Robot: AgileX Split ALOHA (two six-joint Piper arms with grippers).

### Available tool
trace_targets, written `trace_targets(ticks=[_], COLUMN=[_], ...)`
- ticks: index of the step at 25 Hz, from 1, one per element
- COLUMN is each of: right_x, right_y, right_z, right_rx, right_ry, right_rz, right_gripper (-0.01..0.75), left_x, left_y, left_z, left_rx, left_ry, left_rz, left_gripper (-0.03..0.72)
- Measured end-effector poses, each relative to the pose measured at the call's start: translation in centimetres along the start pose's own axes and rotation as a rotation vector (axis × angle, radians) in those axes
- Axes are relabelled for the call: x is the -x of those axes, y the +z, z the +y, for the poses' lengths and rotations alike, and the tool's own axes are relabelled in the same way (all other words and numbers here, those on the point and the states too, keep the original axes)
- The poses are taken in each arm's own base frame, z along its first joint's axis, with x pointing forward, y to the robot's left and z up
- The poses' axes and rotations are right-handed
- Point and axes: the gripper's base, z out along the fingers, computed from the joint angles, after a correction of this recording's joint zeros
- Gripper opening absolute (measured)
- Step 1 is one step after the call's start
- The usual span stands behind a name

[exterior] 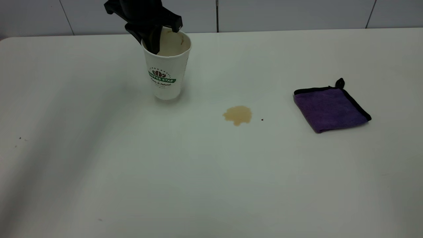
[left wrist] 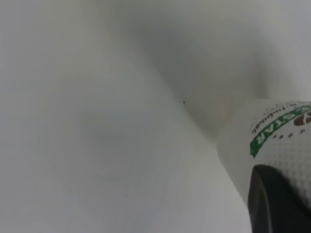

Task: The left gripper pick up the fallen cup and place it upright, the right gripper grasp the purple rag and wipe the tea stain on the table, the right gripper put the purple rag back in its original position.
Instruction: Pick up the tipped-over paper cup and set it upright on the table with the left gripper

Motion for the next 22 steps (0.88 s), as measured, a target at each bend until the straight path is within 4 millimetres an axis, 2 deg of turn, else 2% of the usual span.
trace_targets(ticks=[3,9,22], right_x=[0.0,0.0,0.0], right_y=[0.0,0.0,0.0], right_z=[0.0,0.0,0.0], right_rx=[0.000,0.000,0.000], right_ry=[0.000,0.000,0.000], right_rz=[0.000,0.000,0.000], right_gripper=[0.521,0.521,0.521], left_x=[0.1,-0.5,-0.4], left_y=[0.5,3.1,3.1], left_z=[-0.4,-0.9,-0.3], left_rx=[-0.021,-0.028,0.046], left_ry=[0.002,0.021,0.096], left_rz=[-0.008,0.037,0.031], left_gripper=[-0.024,-0.022,-0.014])
